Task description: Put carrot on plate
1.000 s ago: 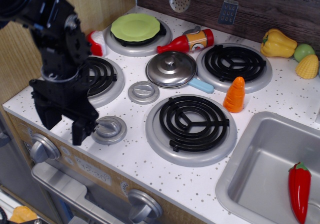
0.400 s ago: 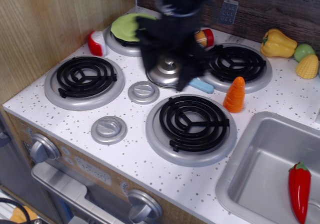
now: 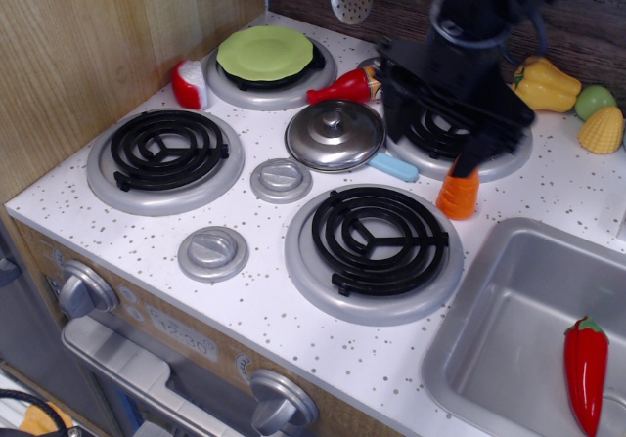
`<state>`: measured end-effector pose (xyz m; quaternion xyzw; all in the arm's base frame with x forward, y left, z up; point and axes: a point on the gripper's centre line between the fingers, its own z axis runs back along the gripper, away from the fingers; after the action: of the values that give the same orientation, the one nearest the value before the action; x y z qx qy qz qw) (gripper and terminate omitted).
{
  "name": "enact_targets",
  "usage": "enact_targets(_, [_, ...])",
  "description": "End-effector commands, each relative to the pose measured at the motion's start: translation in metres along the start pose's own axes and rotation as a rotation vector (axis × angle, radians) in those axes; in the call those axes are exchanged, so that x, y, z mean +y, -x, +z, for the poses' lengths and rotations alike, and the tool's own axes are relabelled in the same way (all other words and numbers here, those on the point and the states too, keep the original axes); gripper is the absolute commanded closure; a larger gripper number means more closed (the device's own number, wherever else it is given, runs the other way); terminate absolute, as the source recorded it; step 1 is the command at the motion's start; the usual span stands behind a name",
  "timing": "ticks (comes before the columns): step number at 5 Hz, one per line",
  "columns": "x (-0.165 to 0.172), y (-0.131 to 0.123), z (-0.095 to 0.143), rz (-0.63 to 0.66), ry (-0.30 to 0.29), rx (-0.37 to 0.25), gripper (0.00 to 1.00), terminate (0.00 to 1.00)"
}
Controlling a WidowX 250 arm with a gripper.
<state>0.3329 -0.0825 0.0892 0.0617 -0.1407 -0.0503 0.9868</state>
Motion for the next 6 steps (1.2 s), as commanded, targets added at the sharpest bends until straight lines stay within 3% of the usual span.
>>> enact_targets(1, [-0.016, -0.03, -0.012, 0.007, 0.064, -0.119, 0.0, 0.0])
enact_targets(2, [-0.019, -0.04, -0.027, -0.01, 0.074, -0.161, 0.0, 0.0])
enact_targets(5, [-0.014, -0.048, -0.057, -0.016, 0.073, -0.183, 0.0, 0.0])
enact_targets(6, [-0.01, -0.049, -0.061, 0.017, 0.071, -0.176, 1.0, 0.0])
